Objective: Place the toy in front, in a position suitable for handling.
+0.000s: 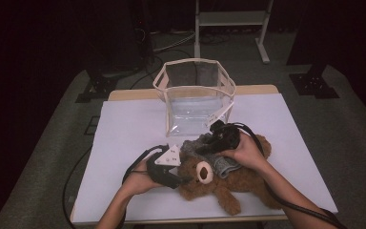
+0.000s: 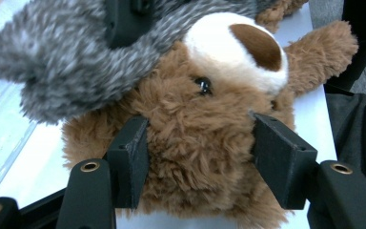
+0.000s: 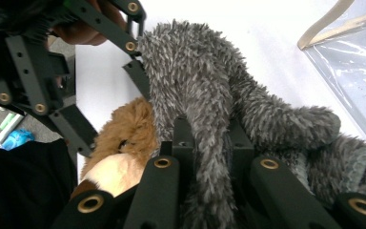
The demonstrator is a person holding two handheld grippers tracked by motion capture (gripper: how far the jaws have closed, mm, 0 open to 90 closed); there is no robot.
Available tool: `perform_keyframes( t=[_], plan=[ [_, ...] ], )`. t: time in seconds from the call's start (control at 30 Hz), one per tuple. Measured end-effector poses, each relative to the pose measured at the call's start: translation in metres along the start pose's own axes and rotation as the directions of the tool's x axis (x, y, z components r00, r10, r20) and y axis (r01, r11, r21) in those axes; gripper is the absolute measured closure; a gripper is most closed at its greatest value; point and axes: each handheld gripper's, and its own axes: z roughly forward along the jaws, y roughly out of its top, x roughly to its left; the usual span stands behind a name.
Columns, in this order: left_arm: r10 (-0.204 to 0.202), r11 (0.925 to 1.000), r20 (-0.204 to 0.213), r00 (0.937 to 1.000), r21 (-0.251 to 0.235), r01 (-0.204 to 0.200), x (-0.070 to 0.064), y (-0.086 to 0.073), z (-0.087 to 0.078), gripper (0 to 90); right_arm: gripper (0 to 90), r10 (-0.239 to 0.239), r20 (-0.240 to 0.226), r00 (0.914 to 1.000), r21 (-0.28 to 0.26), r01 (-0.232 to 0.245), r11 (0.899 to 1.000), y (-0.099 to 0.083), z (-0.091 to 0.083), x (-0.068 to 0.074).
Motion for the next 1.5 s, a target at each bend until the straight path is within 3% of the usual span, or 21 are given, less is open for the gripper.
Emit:
perform_keyframes(
  t=[0.2,0.37,0.63,1.0,1.1,1.37,1.5],
  plan=[
    [0.01,0.9998,-0.004,0.9999,0.015,-0.01,0.001,0.003,0.007,40.6,78.5,0.009,0.014,0.9999,0.002,-0.009,1.0,-0.007,-0.009,-0.002],
    [-0.014,0.9998,0.001,0.9999,0.014,0.014,0.006,0.004,0.01,41.0,78.5,0.011,0.035,0.9993,-0.004,-0.011,1.0,-0.029,-0.027,0.005],
    [-0.017,0.9995,0.005,0.9998,0.026,0.017,0.011,0.008,0.013,41.4,78.5,0.029,0.057,0.998,-0.036,-0.027,0.999,-0.057,-0.051,0.013],
    [-0.076,0.997,0.011,0.9971,0.018,0.075,0.024,0.006,0.015,41.0,78.5,-0.041,0.01,0.9991,-0.067,0.041,0.997,-0.033,-0.036,0.027],
    [-0.08,0.9967,0.012,0.9968,0.017,0.079,0.026,0.006,0.015,41.0,78.4,-0.05,0.014,0.9986,-0.06,0.051,0.997,-0.037,-0.038,0.031],
    [-0.1,0.9949,-0.005,0.995,0.014,0.1,0.03,0.006,0.014,40.6,78.2,-0.016,0.006,0.9999,-0.076,0.016,0.997,-0.065,-0.048,0.038],
    [-0.116,0.9931,-0.017,0.9931,0.018,0.116,0.032,0.006,0.013,40.6,78.4,-0.019,0.007,0.9998,-0.076,0.019,0.997,-0.062,-0.041,0.035]
  ],
)
